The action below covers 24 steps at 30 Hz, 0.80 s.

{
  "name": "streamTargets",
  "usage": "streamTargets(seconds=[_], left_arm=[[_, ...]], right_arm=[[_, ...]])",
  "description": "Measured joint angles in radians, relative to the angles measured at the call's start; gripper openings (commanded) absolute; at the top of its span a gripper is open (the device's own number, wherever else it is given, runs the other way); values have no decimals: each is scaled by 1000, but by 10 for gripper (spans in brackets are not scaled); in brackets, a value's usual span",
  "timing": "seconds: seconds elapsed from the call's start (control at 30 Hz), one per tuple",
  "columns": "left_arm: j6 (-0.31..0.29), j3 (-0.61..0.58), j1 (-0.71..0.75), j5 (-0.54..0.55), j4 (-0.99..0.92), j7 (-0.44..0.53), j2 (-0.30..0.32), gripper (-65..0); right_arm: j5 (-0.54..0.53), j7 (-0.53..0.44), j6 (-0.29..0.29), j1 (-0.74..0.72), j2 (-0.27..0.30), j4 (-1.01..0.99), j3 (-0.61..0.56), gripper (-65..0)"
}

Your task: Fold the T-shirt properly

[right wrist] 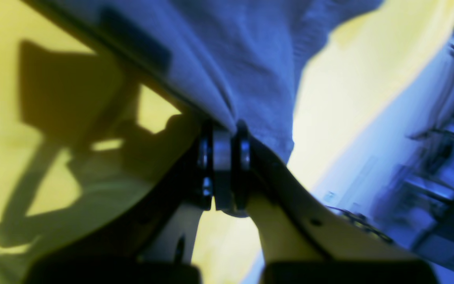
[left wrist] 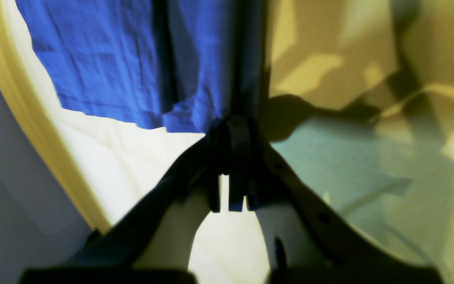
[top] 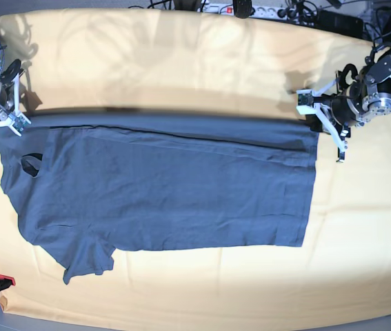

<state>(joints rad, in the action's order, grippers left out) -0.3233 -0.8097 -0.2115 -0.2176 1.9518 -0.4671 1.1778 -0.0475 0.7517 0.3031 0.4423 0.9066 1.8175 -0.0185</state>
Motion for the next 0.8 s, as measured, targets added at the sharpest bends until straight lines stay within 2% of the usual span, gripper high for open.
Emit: streamTargets(seconds=[0.03, 0.13, 0.3, 0.43, 0.57, 0.7, 0.8], left_arm=[[-22, 0, -2, 0, 0, 4, 2, -650], [-105, 0, -2, 13, 5, 31, 23, -650], [-204, 0, -3, 85, 57, 94, 103, -650], [-257, 0, -3, 135, 132, 121, 161, -650], [-273, 0, -3, 170, 171, 128, 207, -650], [-356, 0, -5, 196, 175, 165, 234, -650], [-367, 0, -5, 234, 175, 203, 259, -650]], right_arm=[[-1, 14, 7, 0, 2, 0, 0, -650], [-22, 67, 89, 7, 6, 1, 0, -650], [-114, 117, 145, 75, 49, 3, 0, -650], [-117, 157, 142, 147, 87, 6, 0, -650], [-121, 181, 131, 222, 120, 10, 0, -650], [-129, 200, 119, 286, 123, 21, 5, -650], [-147, 262, 109, 320, 126, 55, 7, -650]])
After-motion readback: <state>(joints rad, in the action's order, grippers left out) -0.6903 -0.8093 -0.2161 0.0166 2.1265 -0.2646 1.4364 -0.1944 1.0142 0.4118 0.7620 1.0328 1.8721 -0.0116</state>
